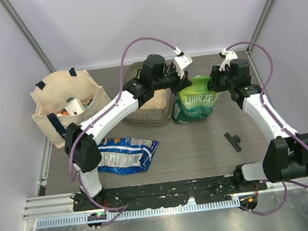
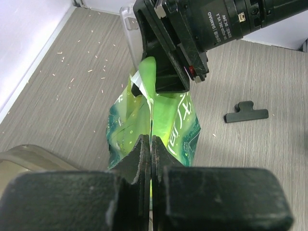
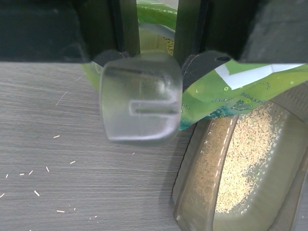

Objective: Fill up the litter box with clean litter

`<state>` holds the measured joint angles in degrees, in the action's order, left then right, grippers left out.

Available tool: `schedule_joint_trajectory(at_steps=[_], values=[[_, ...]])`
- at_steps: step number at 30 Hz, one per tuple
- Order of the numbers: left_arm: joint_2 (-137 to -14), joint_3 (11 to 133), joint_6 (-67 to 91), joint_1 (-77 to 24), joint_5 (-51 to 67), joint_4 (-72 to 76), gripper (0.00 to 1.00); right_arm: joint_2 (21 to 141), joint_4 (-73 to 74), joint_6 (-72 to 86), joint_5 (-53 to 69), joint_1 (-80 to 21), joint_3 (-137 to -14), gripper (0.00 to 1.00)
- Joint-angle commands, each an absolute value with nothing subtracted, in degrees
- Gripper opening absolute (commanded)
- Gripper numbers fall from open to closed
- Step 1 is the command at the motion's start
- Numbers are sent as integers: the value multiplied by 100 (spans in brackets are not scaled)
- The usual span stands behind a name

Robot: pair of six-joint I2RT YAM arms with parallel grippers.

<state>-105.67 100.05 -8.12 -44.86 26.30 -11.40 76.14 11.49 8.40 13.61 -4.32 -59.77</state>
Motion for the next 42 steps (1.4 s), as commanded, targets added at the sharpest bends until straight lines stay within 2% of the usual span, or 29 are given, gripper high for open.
schedule_joint_trajectory(at_steps=[1, 7, 14, 26, 37, 40, 42], values=[[-10230, 10020, -712, -4509, 2742, -888, 0, 7699, 1678, 1677, 1907, -309, -6213, 1], [-10248, 10028, -694, -4509, 2742, -896, 0, 7866, 1925, 2660, 2846, 790, -6820, 1], [-10266, 10028, -756, -4509, 2725, -975, 0, 8191, 1776, 3593, 4664, 1766, -6882, 1], [-10222, 10028, -940, -4509, 2689, -1213, 0, 8446, 124, 5422, 5660, 3032, -6627, 1], [-10169, 10055, -1222, -4500, 2435, -1432, 0, 8622, -1598, 6703, 6363, 3392, -6101, 1], [-10169, 10072, -1248, -4491, 2435, -1450, 0, 8526, -1978, 6628, 6372, 3393, -6247, 1], [-10169, 10107, -1222, -4491, 2435, -1459, 0, 8455, -560, 5147, 6041, 3323, -6703, 1]])
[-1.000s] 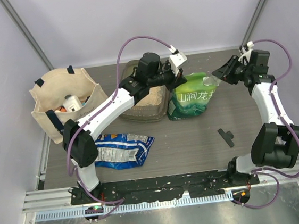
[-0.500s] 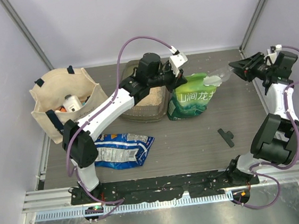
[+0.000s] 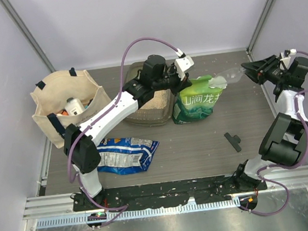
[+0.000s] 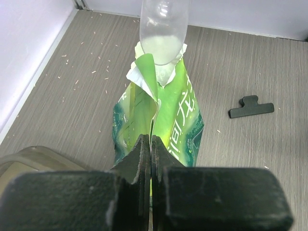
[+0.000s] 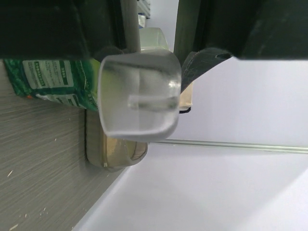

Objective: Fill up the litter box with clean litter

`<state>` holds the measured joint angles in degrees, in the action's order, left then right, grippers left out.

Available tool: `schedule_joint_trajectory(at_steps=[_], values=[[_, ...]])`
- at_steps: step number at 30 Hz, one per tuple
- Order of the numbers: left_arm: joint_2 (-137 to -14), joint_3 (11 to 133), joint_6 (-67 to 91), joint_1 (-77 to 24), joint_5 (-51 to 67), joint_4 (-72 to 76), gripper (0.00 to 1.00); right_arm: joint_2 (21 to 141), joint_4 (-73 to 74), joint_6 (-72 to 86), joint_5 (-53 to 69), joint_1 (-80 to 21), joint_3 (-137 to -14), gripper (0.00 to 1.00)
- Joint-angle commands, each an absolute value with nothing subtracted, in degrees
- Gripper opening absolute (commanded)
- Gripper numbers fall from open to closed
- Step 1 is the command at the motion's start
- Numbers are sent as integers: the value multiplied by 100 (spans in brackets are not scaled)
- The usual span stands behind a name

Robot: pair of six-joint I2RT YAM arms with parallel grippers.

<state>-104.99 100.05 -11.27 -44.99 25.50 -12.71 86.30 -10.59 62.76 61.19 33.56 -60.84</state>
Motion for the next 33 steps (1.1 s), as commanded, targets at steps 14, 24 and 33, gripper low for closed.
schedule_joint_trajectory(at_steps=[14, 24, 33], values=[[-10125, 10195, -967, -4491, 2549, -1301, 0, 8754, 2899, 758, 4352, 1638, -8956, 1], [-10055, 10230, -932, -4474, 2461, -1239, 0, 8605, 3068, -571, 3314, 651, -7975, 1], [-9949, 10169, -791, -4474, 2136, -1187, 0, 7945, 2161, -351, 2399, 185, -7214, 1]])
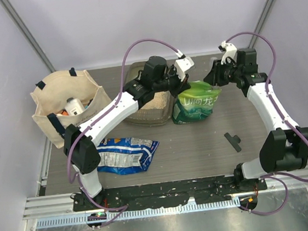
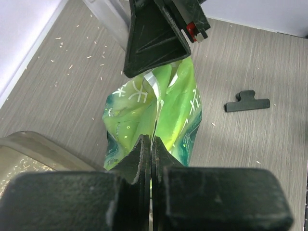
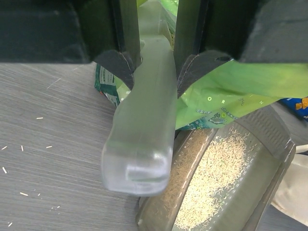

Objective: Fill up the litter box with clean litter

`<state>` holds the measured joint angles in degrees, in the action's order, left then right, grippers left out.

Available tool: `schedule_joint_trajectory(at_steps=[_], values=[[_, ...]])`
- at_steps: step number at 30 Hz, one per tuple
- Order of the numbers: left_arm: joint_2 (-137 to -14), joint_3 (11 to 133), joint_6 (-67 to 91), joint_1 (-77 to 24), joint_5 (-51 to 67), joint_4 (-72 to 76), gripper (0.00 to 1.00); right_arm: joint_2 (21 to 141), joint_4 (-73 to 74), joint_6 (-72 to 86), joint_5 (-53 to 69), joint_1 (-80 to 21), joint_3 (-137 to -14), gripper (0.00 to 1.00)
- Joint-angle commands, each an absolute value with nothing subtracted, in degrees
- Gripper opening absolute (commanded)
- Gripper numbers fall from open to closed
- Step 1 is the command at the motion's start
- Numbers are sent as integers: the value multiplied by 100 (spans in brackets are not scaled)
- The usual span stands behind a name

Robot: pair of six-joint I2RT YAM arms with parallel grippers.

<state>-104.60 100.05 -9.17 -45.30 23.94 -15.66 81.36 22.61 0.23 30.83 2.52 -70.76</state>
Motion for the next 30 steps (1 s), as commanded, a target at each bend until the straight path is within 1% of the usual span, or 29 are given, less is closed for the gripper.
schedule_joint_trajectory(at_steps=[1, 5, 7, 11, 13, 15, 20, 21, 26, 29, 30], values=[[-9949, 10160, -791, -4474, 2049, -1178, 0, 7928, 2441, -378, 2408, 185, -7346, 1], [-9923, 10099, -721, -4465, 1707, -967, 0, 7769, 3162, -869, 2593, 185, -7970, 1], [-9932, 10099, -572, -4456, 1487, -810, 0, 7796, 3594, -1019, 2575, 185, -8016, 1], [-9975, 10160, -106, -4403, 1021, -633, 0, 7507, 3525, -1037, 2462, 185, -7612, 1], [-9984, 10169, 191, -4395, 845, -624, 0, 7375, 3314, -818, 2251, 185, -7585, 1], [-9967, 10143, 246, -4377, 756, -633, 0, 7260, 3287, -765, 2311, 185, -7742, 1], [-9905, 9950, 308, -4359, 729, -563, 0, 7268, 3664, -616, 3539, 167, -8296, 1], [-9905, 9932, 325, -4359, 756, -536, 0, 7303, 3796, -598, 3568, 123, -8314, 1], [-9905, 9923, 430, -4359, 861, -510, 0, 7734, 4007, -878, 3384, 0, -7920, 1], [-9923, 9958, 492, -4359, 896, -492, 0, 7822, 3807, -896, 3261, -167, -7403, 1], [-9932, 9975, 518, -4359, 914, -483, 0, 7787, 3475, -827, 3069, -193, -7218, 1]])
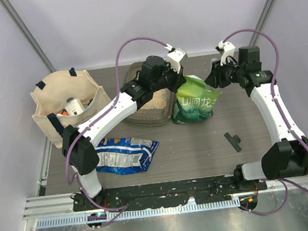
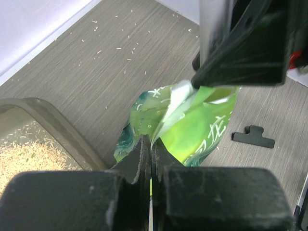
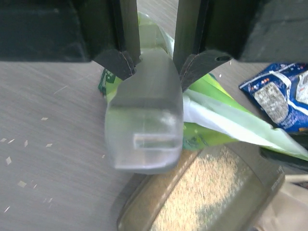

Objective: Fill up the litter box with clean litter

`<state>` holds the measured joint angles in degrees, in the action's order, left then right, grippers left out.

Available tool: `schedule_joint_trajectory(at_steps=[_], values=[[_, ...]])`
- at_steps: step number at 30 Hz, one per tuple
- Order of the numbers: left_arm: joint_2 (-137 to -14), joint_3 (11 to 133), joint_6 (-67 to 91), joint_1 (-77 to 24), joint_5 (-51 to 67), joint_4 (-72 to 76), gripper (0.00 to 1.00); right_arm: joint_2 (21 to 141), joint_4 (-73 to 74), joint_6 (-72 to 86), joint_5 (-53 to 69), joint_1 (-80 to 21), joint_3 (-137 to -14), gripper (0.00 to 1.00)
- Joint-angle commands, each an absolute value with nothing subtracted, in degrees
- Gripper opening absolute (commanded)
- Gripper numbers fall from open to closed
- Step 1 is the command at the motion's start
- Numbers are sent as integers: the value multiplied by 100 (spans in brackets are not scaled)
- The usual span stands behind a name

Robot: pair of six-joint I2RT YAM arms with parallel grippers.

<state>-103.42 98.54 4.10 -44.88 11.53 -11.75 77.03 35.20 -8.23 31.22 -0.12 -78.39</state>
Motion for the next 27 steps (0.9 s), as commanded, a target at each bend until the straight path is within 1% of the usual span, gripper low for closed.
schedule_joint_trajectory(at_steps=[1, 2, 4, 5, 6, 7, 10, 12, 15, 17, 19, 20, 22, 23, 27], values=[[-9923, 9984, 536, -4359, 931, -501, 0, 7744, 3298, -774, 2954, -219, -7051, 1], [-9932, 9984, 554, -4359, 940, -501, 0, 7647, 3113, -669, 2753, -255, -6718, 1], [-9940, 9976, 597, -4351, 958, -510, 0, 7445, 2200, -72, 2060, -342, -6286, 1], [-9940, 9976, 598, -4359, 1010, -518, 0, 7253, 1614, -9, 1839, -404, -5858, 1], [-9940, 9967, 606, -4359, 1011, -527, 0, 7190, 1452, 261, 1628, -491, -5706, 1], [-9940, 9967, 633, -4359, 1019, -536, 0, 7146, 1354, 298, 991, -788, -5600, 1], [-9914, 9958, 633, -4351, 1063, -545, 0, 7031, 1073, 482, 30, -1150, -5274, 1], [-9905, 9923, 650, -4359, 1090, -554, 0, 7118, 1028, 649, 26, -1274, -5116, 1], [-9897, 9870, 703, -4359, 1116, -536, 0, 7347, 976, 1220, 709, -1205, -4870, 1], [-9888, 9870, 747, -4359, 1142, -536, 0, 7435, 880, 1686, 1664, -951, -4764, 1], [-9870, 9861, 747, -4351, 1178, -536, 0, 7593, 853, 1880, 2213, -731, -4868, 1], [-9861, 9853, 747, -4359, 1178, -536, 0, 7689, 835, 2064, 2824, -408, -4965, 1], [-9861, 9835, 730, -4359, 1178, -536, 0, 7987, 923, 2380, 3293, -72, -5333, 1], [-9861, 9826, 729, -4359, 1186, -527, 0, 8059, 966, 2704, 3783, 226, -5448, 1], [-9853, 9800, 747, -4359, 1204, -510, 0, 8244, 1274, 3023, 4472, 1140, -6028, 1]])
